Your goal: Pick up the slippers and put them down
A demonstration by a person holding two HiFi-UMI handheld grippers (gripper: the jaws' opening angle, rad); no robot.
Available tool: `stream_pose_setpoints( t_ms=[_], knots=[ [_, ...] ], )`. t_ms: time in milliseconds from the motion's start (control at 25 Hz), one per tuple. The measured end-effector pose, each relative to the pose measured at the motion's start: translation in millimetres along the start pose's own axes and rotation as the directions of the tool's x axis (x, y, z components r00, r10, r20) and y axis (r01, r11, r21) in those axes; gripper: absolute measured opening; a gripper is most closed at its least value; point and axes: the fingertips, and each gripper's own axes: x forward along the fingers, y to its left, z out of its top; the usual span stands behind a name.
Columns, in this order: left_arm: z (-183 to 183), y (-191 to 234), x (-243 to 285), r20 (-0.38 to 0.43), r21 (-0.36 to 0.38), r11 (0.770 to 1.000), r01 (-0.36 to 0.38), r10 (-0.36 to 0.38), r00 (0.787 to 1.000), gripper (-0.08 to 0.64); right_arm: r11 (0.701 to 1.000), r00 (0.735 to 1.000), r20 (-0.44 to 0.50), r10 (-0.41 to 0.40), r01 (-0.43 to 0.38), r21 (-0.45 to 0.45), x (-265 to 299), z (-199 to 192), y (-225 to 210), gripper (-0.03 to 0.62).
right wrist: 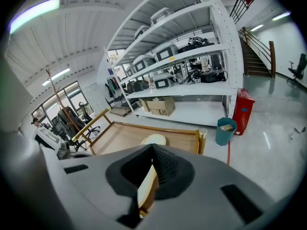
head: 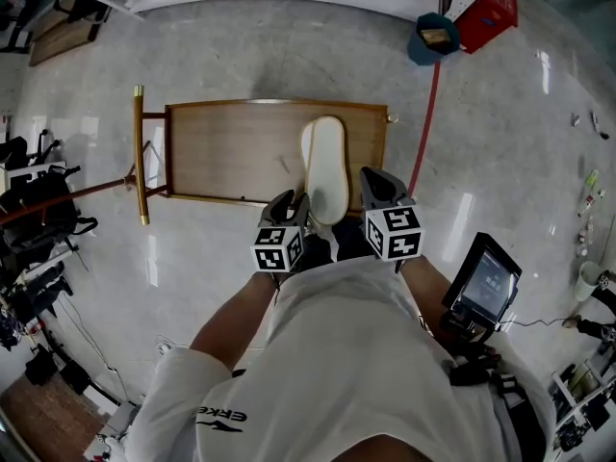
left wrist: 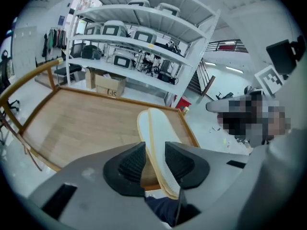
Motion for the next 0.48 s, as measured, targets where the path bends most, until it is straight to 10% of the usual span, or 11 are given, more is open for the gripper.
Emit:
stream_pose_setpoints(
  t_ms=[480],
  knots=[
    [94.2, -17.5, -64.4, 0.384, 0.297, 0.939, -0.175, 0.05, 0.922, 0.008, 0.995, 0.995, 0.095, -0.005, 0.015, -0.101, -38.5, 11.2, 27.0, 0.003]
  ],
)
